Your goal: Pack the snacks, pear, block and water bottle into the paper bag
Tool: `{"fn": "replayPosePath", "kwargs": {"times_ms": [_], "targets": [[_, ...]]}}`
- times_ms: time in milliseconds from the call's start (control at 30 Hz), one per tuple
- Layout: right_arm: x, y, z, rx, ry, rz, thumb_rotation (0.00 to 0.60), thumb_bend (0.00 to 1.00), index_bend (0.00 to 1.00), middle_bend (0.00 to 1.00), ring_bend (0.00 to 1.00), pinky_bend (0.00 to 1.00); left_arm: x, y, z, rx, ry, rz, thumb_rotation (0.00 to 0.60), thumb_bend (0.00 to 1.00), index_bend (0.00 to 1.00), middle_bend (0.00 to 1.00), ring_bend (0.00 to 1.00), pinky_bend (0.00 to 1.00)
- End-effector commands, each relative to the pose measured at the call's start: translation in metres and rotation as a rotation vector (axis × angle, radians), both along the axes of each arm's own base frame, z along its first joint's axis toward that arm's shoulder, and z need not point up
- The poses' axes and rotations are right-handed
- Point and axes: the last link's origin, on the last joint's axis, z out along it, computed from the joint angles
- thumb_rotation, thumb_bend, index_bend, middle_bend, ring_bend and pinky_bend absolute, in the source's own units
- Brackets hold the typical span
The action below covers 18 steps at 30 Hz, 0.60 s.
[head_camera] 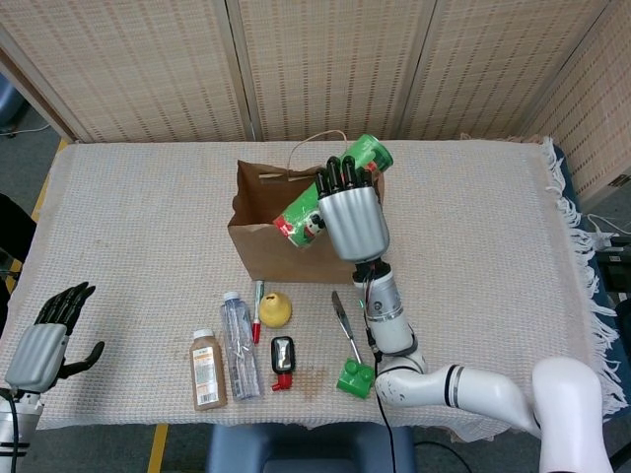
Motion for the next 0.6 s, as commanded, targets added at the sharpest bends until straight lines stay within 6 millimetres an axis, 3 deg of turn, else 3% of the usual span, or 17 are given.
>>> {"fn": "replayPosePath", "kwargs": {"times_ms": [33,600], "targets": [[0.002,0.003,0.002,-0.069,0.089,0.006,0.600,0.28,0.69,0.61,0.64,0.70,0.000,0.000,0.000,-0.002,-0.002,0.001,0.600,0.34,0.00,0.00,0.00,0.07],[-0.020,-0.019,0.038,-0.258,0.215,-0.143,0.600,0.28,0.68,0.61,0.64,0.71,0.001,-0.001,0.000,-0.005,-0.009,0.003,0.600,0.34,0.00,0.00,0.00,0.07]]}}
